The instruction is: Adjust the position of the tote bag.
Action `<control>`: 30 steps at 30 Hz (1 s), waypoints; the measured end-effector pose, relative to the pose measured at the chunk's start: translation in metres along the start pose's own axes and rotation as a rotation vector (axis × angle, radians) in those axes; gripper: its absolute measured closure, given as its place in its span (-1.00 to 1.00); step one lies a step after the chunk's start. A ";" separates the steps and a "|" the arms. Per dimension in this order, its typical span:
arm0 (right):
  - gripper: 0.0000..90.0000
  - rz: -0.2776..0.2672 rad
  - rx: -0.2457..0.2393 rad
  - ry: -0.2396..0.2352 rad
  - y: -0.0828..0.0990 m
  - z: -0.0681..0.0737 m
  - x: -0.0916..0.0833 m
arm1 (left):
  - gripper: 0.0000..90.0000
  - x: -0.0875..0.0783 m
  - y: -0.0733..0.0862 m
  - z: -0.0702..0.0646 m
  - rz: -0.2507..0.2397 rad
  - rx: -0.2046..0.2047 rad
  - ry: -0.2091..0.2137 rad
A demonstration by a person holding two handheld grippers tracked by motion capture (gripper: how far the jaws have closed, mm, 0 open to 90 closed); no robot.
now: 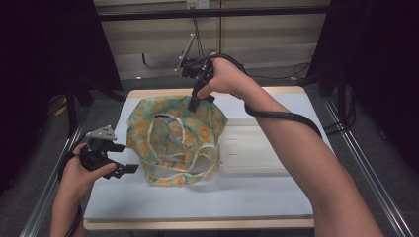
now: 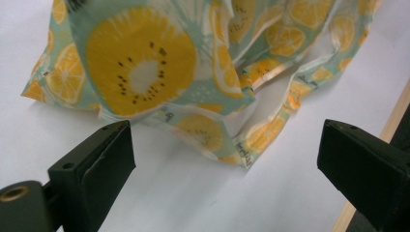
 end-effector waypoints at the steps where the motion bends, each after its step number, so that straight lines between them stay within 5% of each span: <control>1: 0.00 0.000 0.000 0.000 0.000 0.000 0.000 | -0.88 0.000 -0.001 0.001 0.000 -0.006 -0.007; 14: -0.10 -0.037 0.099 0.020 0.033 -0.003 -0.020 | -0.97 0.005 -0.018 0.006 0.021 0.005 -0.004; 20: -0.11 -0.040 0.097 0.023 0.041 0.002 -0.020 | -0.97 0.004 -0.025 0.008 0.025 -0.020 -0.022; 26: -0.15 -0.022 0.103 0.032 0.046 0.004 -0.020 | -0.78 0.003 -0.034 0.013 0.009 -0.058 -0.027; 30: -0.14 -0.024 0.099 0.032 0.049 0.008 -0.022 | -0.65 0.002 -0.039 0.014 0.009 -0.040 -0.040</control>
Point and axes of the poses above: each handheld gripper's, and its own axes: x roughly forward along the jaws, y roughly out of its underside, z roughly to its left, the point moved 2 cm from there along x, roughly forward along the jaws, and after that the axes turned 4 degrees about -z, right-handed, at the moved point
